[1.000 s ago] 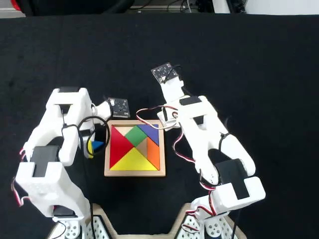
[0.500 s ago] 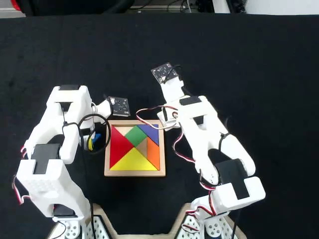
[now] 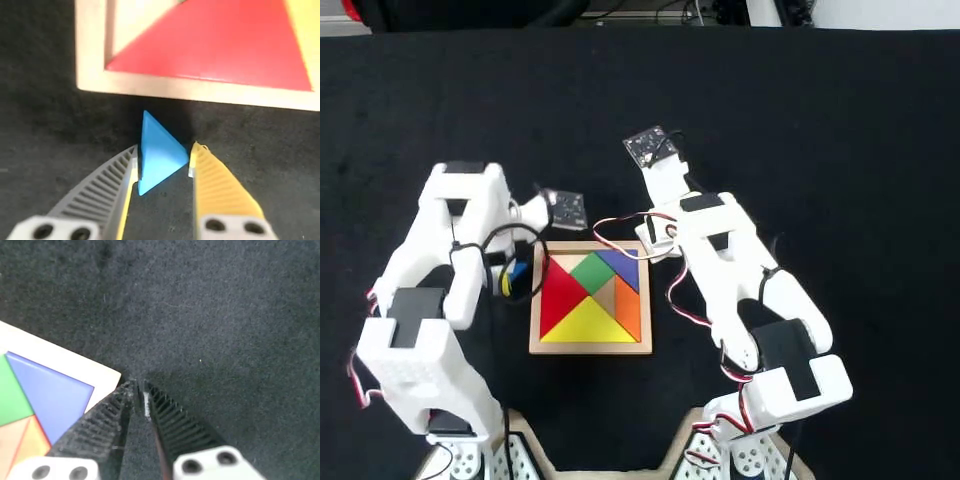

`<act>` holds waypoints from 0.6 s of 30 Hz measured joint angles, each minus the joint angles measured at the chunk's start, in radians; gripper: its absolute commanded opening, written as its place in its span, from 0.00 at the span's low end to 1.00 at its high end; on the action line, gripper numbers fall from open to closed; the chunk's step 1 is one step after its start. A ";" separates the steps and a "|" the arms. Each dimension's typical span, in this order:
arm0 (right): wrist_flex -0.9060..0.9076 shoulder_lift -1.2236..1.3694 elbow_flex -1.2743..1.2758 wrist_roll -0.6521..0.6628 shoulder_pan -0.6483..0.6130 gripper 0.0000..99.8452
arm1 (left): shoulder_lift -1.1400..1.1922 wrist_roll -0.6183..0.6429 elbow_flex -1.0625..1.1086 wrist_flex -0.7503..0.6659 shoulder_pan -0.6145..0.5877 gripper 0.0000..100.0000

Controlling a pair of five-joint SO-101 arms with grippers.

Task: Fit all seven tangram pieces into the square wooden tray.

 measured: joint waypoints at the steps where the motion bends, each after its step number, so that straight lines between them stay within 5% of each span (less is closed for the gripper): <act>1: 0.000 0.000 0.000 0.000 0.000 0.01 | -0.021 0.000 -0.020 0.032 0.011 0.13; 10: 0.000 0.000 0.000 0.000 0.038 0.01 | -0.201 0.015 -0.066 0.109 0.146 0.13; 18: 0.000 -0.006 -0.003 -0.107 0.163 0.01 | -0.204 0.083 0.054 -0.163 0.311 0.13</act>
